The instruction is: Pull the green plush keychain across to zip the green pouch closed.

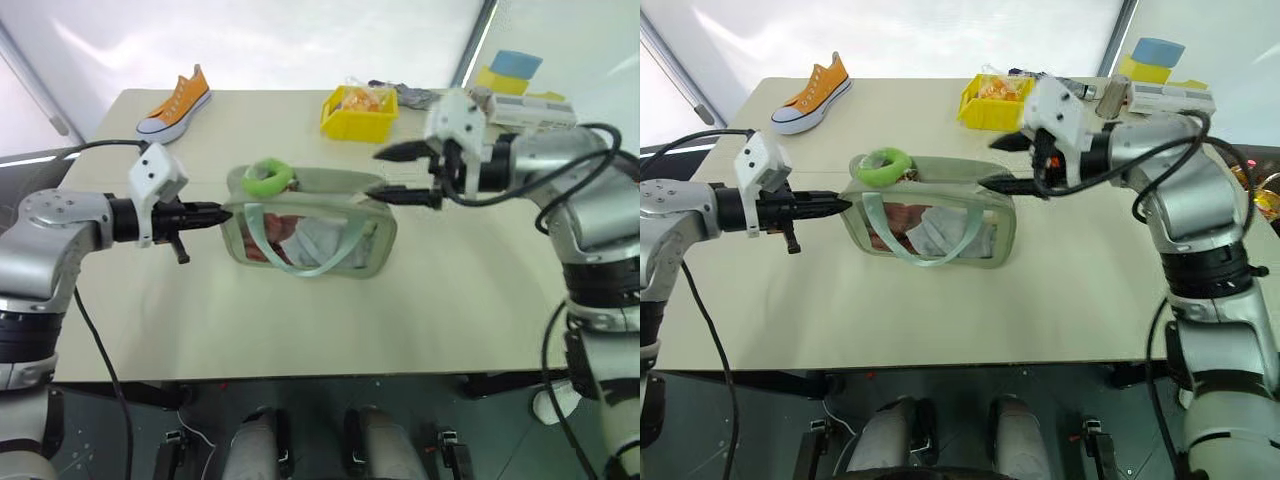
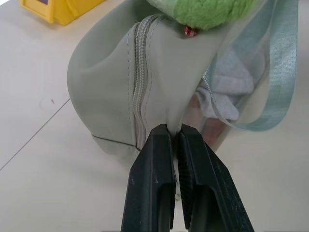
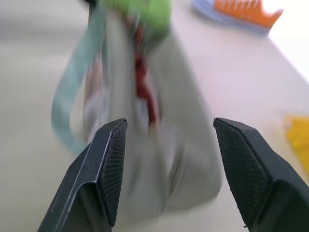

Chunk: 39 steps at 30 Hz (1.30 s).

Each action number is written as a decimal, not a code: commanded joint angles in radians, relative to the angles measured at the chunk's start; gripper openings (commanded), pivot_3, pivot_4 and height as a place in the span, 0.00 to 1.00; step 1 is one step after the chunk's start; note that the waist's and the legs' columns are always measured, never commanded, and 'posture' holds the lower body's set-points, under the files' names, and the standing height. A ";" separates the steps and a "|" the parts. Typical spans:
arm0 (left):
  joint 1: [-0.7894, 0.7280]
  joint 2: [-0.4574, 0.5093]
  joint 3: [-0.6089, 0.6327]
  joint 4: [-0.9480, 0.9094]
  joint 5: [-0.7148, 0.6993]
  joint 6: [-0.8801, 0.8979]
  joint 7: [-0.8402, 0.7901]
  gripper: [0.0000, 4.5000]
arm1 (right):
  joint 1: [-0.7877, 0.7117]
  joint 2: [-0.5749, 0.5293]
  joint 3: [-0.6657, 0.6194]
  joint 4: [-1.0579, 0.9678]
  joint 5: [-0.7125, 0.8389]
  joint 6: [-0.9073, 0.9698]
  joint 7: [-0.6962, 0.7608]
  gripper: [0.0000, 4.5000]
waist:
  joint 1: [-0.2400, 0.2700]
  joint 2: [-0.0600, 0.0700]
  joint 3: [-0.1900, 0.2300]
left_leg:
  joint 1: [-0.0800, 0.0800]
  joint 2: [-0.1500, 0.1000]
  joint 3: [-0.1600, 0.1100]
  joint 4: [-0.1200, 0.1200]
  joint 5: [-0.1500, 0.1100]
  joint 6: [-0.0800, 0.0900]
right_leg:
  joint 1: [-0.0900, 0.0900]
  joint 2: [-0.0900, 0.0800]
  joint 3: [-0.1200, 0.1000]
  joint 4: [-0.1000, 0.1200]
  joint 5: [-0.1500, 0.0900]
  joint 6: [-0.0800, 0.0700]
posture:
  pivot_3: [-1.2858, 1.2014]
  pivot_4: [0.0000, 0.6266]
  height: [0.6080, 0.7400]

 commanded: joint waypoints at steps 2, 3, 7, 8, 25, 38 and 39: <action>-0.003 0.013 0.021 -0.041 -0.013 0.024 0.008 0.00 | -0.035 0.125 0.087 -0.013 -0.052 -0.069 -0.061 0.69 | 0.003 0.000 0.000 | -0.001 0.000 0.000 0.000 0.000 0.000 | 0.000 0.000 0.000 0.000 0.000 0.000 | 0.52 0.24 1.00; -0.006 0.011 0.020 -0.044 -0.014 0.027 0.011 0.00 | -0.040 0.142 0.111 0.006 -0.079 -0.103 -0.063 0.69 | 0.006 0.000 0.000 | -0.001 0.000 0.000 0.000 0.000 0.000 | -0.001 -0.001 0.000 0.000 0.000 0.000 | 0.52 0.24 1.00; -0.008 0.009 0.022 -0.055 -0.021 0.038 0.015 0.00 | -0.091 0.218 0.154 0.105 -0.140 -0.183 -0.088 0.69 | 0.008 0.000 0.000 | -0.002 -0.001 0.000 0.001 0.000 0.000 | 0.000 -0.001 0.000 0.000 0.000 0.000 | 0.52 0.24 1.00; -0.006 0.009 0.022 -0.058 -0.022 0.038 0.017 0.00 | -0.101 0.231 0.159 0.121 -0.148 -0.197 -0.089 0.69 | 0.007 0.000 0.000 | -0.002 -0.001 0.000 0.001 0.000 0.000 | 0.000 -0.001 0.000 0.000 0.000 0.000 | 0.52 0.24 1.00; -0.003 0.003 0.022 -0.066 -0.015 0.034 0.032 0.00 | -0.119 0.312 0.174 0.223 -0.205 -0.287 -0.059 0.57 | 0.004 0.000 0.000 | -0.001 -0.001 0.000 0.001 0.000 0.000 | 0.000 -0.001 0.000 0.000 0.000 0.000 | 0.52 0.24 1.00; -0.012 0.003 0.009 -0.058 -0.008 0.032 0.028 0.00 | -0.120 0.199 0.075 0.145 -0.179 -0.204 -0.051 0.02 | 0.008 0.000 0.000 | -0.002 0.000 -0.001 0.001 0.000 0.000 | 0.000 -0.001 0.000 0.000 0.000 0.000 | 0.52 0.24 1.00; -0.008 0.005 0.010 -0.060 -0.008 0.033 0.027 0.00 | -0.120 0.164 0.061 0.135 -0.183 -0.198 -0.050 0.02 | 0.009 0.000 0.000 | -0.002 0.000 -0.001 0.001 0.000 0.000 | 0.000 -0.001 0.000 0.000 0.000 0.000 | 0.52 0.24 1.00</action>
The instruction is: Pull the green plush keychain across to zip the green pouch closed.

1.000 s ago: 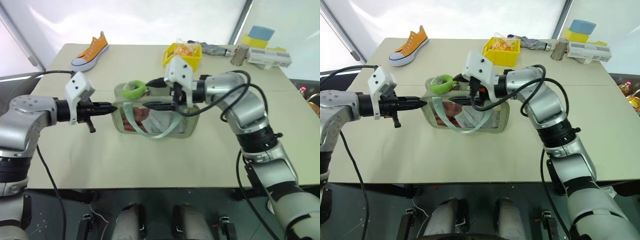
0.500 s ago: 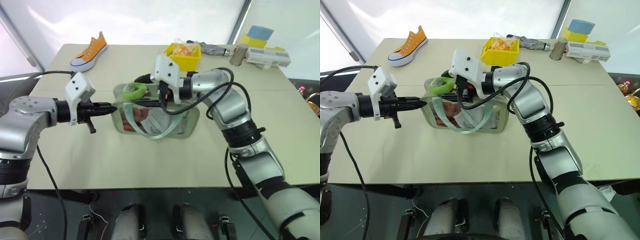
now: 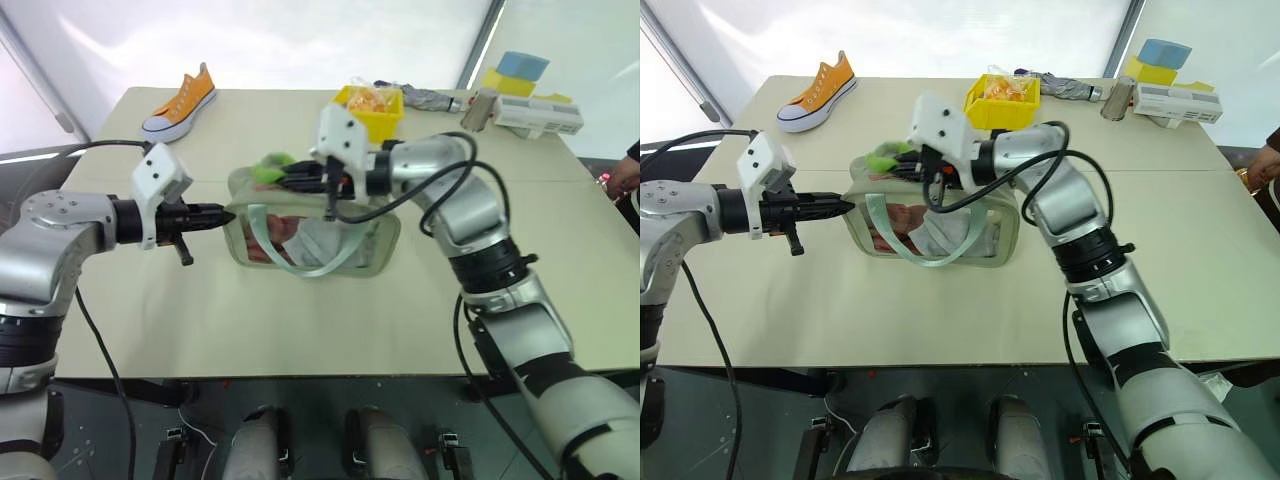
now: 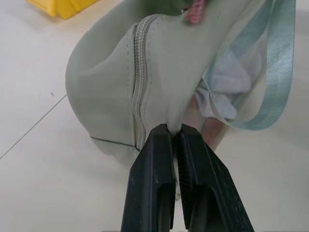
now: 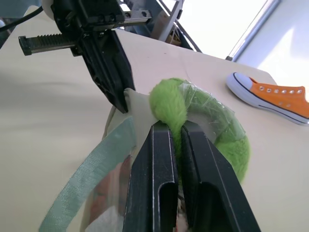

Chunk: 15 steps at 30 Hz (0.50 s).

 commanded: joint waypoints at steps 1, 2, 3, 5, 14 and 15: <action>-0.008 0.009 0.011 -0.017 -0.001 -0.010 -0.005 0.00 | -0.025 -0.109 -0.087 -0.067 0.001 0.018 0.006 0.02 | 0.000 0.000 0.000 | 0.000 0.000 0.000 0.000 0.000 0.000 | 0.000 0.000 0.000 0.000 0.000 0.000 | 0.52 0.24 1.00; -0.003 0.012 0.010 -0.017 0.003 -0.014 -0.004 0.00 | -0.018 -0.144 -0.102 -0.080 -0.002 0.029 0.004 0.02 | -0.001 0.000 0.000 | 0.000 0.000 0.000 0.000 0.000 0.000 | 0.000 0.000 0.000 0.000 0.000 0.000 | 0.52 0.24 1.00; 0.000 0.013 0.010 -0.017 0.006 -0.015 -0.003 0.00 | -0.008 -0.176 -0.113 -0.093 -0.004 0.039 0.004 0.02 | -0.001 0.000 0.000 | 0.000 0.000 0.000 0.000 0.000 0.000 | 0.000 0.000 0.000 0.000 0.000 0.000 | 0.52 0.24 1.00; 0.004 0.015 0.013 -0.020 0.003 -0.011 -0.004 0.00 | 0.021 -0.251 -0.128 -0.119 -0.019 0.048 0.004 0.02 | -0.002 0.000 0.000 | 0.000 0.000 0.000 0.000 0.000 0.000 | 0.000 0.000 0.000 0.000 0.000 0.000 | 0.52 0.24 1.00; 0.024 0.009 0.015 -0.041 -0.007 0.004 0.004 0.00 | 0.205 -0.503 -0.199 -0.116 -0.121 0.021 -0.066 0.02 | -0.001 0.000 0.000 | 0.001 0.000 0.000 0.000 0.000 0.000 | 0.000 0.000 0.000 -0.001 0.000 0.000 | 0.52 0.24 1.00; 0.023 0.007 0.013 -0.042 -0.008 0.005 0.005 0.00 | 0.228 -0.519 -0.200 -0.099 -0.140 0.004 -0.082 0.02 | -0.001 0.000 0.000 | 0.001 0.000 0.000 0.000 0.000 0.000 | 0.000 0.000 0.000 -0.001 0.000 0.000 | 0.52 0.24 1.00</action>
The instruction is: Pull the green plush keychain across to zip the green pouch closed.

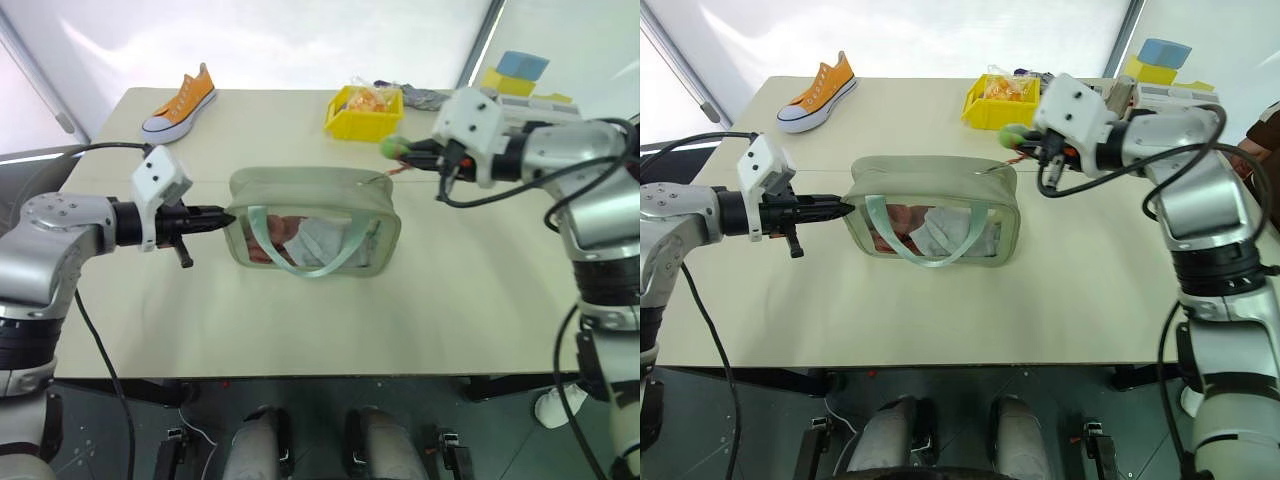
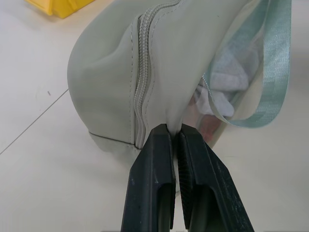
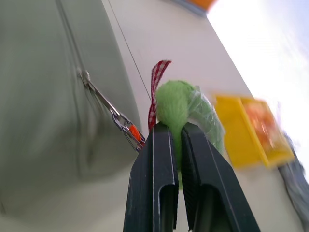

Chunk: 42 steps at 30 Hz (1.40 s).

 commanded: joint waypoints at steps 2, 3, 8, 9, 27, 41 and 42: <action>0.001 0.000 0.001 -0.027 -0.006 0.005 0.003 0.00 | 0.069 -0.050 -0.064 0.063 -0.073 -0.052 -0.098 0.02 | 0.000 0.000 0.000 | 0.000 0.000 0.000 0.000 0.000 0.000 | 0.000 0.000 0.000 0.000 0.000 0.000 | 0.52 0.24 1.00; 0.001 -0.002 -0.001 -0.027 -0.006 0.005 0.003 0.00 | 0.088 -0.038 -0.075 0.080 -0.069 -0.049 -0.120 0.02 | 0.000 0.000 0.000 | 0.000 0.000 0.000 0.000 0.000 0.000 | 0.000 0.000 0.000 0.000 0.000 0.000 | 0.52 0.24 1.00; -0.005 -0.001 -0.008 -0.029 -0.005 0.007 -0.001 0.00 | 0.204 0.072 -0.086 0.117 -0.047 -0.035 -0.233 0.02 | 0.000 0.000 0.000 | 0.001 0.000 0.000 0.000 0.000 0.000 | 0.001 0.000 0.000 0.000 0.000 0.000 | 0.52 0.24 1.00; -0.006 0.000 -0.009 -0.028 -0.005 0.007 -0.002 0.00 | 0.236 0.115 -0.076 0.114 -0.040 -0.034 -0.253 0.02 | -0.001 0.000 0.000 | 0.001 0.000 0.000 0.000 0.000 0.000 | 0.002 0.000 0.000 0.000 0.000 0.000 | 0.52 0.24 1.00; 0.000 -0.007 0.021 -0.027 -0.004 -0.016 0.014 0.16 | 0.258 0.234 -0.054 0.003 0.049 0.095 -0.177 0.23 | -0.002 0.000 0.000 | 0.003 0.000 -0.001 0.000 0.000 0.000 | 0.004 0.001 0.000 0.000 0.000 0.000 | 0.52 0.24 1.00; -0.091 0.058 0.111 0.102 -0.057 0.040 -0.013 0.99 | 0.043 -0.113 -0.187 -0.117 0.393 0.420 0.210 1.00 | -0.006 0.000 0.000 | 0.003 0.001 -0.001 -0.001 0.000 0.000 | 0.003 0.001 0.000 -0.002 0.000 0.000 | 0.52 0.24 1.00; -0.099 0.054 0.117 0.106 -0.065 0.044 -0.013 0.99 | 0.034 -0.104 -0.198 -0.144 0.424 0.455 0.200 1.00 | -0.006 0.000 0.000 | 0.003 0.001 -0.001 -0.001 0.000 0.000 | 0.003 0.001 0.000 -0.002 0.000 0.000 | 0.52 0.24 1.00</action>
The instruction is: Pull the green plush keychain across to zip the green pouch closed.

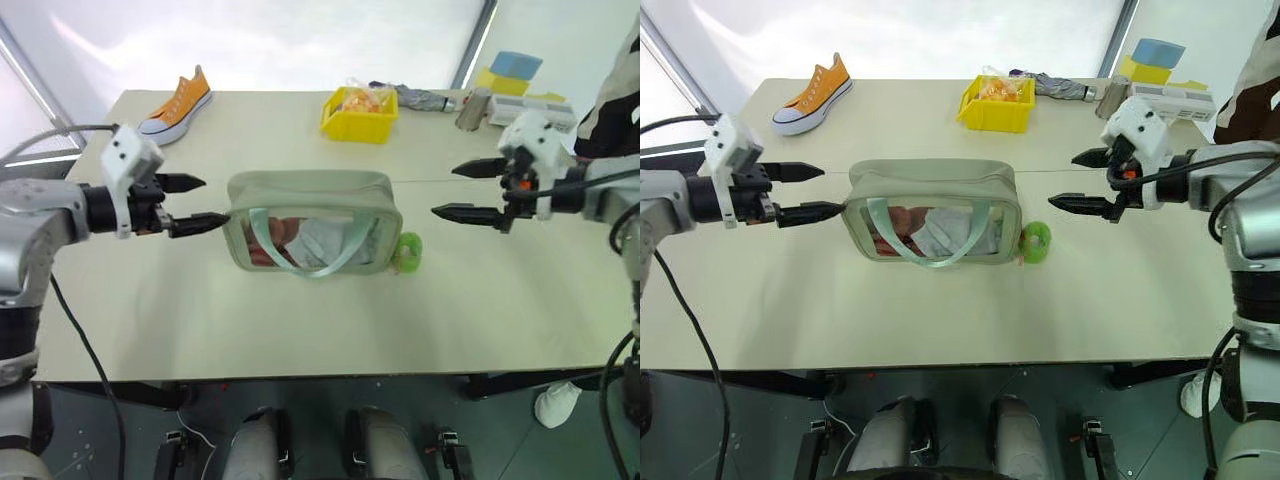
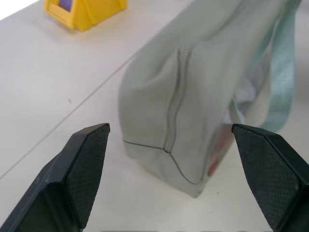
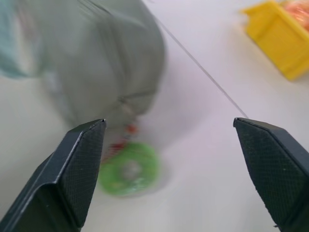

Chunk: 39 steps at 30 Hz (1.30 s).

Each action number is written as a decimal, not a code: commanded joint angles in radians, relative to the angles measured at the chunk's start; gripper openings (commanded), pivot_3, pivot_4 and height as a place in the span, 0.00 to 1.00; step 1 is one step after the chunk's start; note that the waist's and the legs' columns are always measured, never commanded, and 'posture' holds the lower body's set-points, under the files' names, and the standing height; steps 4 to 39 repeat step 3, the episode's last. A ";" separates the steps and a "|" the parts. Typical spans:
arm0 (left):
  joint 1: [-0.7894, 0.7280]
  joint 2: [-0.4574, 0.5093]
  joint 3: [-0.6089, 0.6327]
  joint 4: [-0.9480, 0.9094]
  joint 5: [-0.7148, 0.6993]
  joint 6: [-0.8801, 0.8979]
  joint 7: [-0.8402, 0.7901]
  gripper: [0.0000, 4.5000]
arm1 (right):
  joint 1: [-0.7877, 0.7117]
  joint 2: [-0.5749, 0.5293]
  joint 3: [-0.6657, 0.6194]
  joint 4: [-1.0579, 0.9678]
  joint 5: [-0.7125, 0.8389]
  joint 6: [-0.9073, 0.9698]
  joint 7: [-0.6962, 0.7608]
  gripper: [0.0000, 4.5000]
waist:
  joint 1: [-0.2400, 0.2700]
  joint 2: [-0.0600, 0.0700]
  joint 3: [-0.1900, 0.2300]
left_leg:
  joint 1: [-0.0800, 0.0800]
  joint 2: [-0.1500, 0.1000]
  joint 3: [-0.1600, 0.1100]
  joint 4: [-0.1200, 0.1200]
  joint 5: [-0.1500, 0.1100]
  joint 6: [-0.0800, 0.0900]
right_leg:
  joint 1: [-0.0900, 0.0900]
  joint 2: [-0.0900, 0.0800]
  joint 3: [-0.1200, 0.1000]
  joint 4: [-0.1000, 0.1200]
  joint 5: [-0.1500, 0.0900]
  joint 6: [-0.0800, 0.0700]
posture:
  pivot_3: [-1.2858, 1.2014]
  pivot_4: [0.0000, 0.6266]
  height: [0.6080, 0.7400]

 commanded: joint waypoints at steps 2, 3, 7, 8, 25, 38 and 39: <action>-0.042 0.004 0.047 0.013 -0.027 0.013 0.014 0.99 | -0.053 0.018 -0.060 -0.135 0.140 0.135 -0.023 1.00 | 0.003 0.000 0.000 | 0.000 0.000 0.000 0.000 0.000 0.000 | 0.000 0.000 0.000 0.000 0.000 0.000 | 0.52 0.24 1.00; -0.042 -0.002 0.044 0.010 -0.028 0.013 0.018 0.99 | -0.051 0.029 -0.061 -0.147 0.147 0.144 -0.042 1.00 | 0.003 0.000 0.000 | 0.000 0.000 0.000 0.000 0.000 0.000 | 0.000 -0.001 0.000 0.000 0.000 0.000 | 0.52 0.24 1.00; -0.042 -0.002 0.044 0.010 -0.028 0.013 0.018 0.99 | -0.051 0.029 -0.061 -0.147 0.147 0.144 -0.042 1.00 | 0.003 0.000 0.000 | 0.000 0.000 0.000 0.000 0.000 0.000 | 0.000 -0.001 0.000 0.000 0.000 0.000 | 0.52 0.24 1.00; -0.042 -0.002 0.044 0.010 -0.028 0.013 0.018 0.99 | -0.051 0.029 -0.061 -0.147 0.147 0.144 -0.042 1.00 | 0.003 0.000 0.000 | 0.000 0.000 0.000 0.000 0.000 0.000 | 0.000 -0.001 0.000 0.000 0.000 0.000 | 0.52 0.24 1.00; -0.042 -0.002 0.044 0.010 -0.028 0.013 0.018 0.99 | -0.051 0.029 -0.061 -0.147 0.147 0.144 -0.042 1.00 | 0.003 0.000 0.000 | 0.000 0.000 0.000 0.000 0.000 0.000 | 0.000 -0.001 0.000 0.000 0.000 0.000 | 0.52 0.24 1.00; -0.042 -0.002 0.044 0.010 -0.028 0.013 0.018 0.99 | -0.051 0.029 -0.061 -0.147 0.147 0.144 -0.042 1.00 | 0.003 0.000 0.000 | 0.000 0.000 0.000 0.000 0.000 0.000 | 0.000 -0.001 0.000 0.000 0.000 0.000 | 0.52 0.24 1.00; -0.042 -0.002 0.044 0.010 -0.028 0.013 0.018 0.99 | -0.051 0.029 -0.061 -0.147 0.147 0.144 -0.042 1.00 | 0.003 0.000 0.000 | 0.000 0.000 0.000 0.000 0.000 0.000 | 0.000 -0.001 0.000 0.000 0.000 0.000 | 0.52 0.24 1.00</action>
